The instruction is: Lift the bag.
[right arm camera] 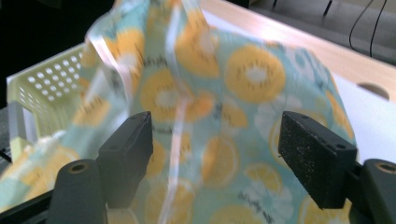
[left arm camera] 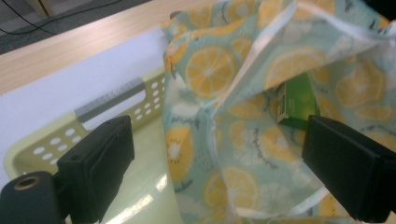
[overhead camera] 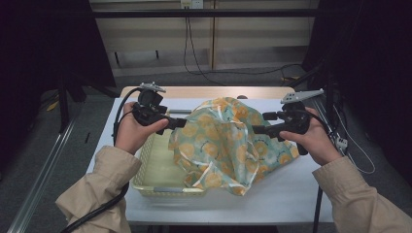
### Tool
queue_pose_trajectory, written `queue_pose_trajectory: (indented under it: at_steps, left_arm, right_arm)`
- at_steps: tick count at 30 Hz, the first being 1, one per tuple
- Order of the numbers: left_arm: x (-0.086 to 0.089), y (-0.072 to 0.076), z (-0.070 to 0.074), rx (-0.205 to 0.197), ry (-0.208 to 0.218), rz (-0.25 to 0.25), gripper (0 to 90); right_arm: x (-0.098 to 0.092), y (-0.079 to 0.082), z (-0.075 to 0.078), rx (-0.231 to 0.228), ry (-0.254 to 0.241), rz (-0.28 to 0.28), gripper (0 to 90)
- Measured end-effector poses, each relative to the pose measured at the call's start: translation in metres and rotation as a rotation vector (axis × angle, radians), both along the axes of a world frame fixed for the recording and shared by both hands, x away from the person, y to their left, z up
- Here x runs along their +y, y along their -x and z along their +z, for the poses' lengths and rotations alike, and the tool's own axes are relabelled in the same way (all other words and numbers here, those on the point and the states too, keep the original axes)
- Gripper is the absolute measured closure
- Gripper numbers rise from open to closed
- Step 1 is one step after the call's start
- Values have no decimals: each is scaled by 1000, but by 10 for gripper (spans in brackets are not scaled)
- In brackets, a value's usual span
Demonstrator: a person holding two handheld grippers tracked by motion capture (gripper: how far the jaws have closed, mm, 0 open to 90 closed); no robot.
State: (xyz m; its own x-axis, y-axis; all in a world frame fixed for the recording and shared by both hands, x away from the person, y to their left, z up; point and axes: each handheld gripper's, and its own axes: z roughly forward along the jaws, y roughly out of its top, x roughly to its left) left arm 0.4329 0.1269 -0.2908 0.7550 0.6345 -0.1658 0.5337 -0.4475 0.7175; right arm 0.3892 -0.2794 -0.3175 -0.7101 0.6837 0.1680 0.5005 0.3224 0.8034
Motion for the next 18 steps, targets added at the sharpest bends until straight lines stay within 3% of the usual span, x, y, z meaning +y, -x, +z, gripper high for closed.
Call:
queue_pose_trajectory:
  at_steps: [12,18]
  left_arm:
    - [26,18,-19,-14,-4,-14,82]
    - [41,34,-31,-13,-50,-13,86]
  right_arm:
    - [-16,9,-30,50,64,-22,247]
    - [-21,20,-44,59,74,-27,243]
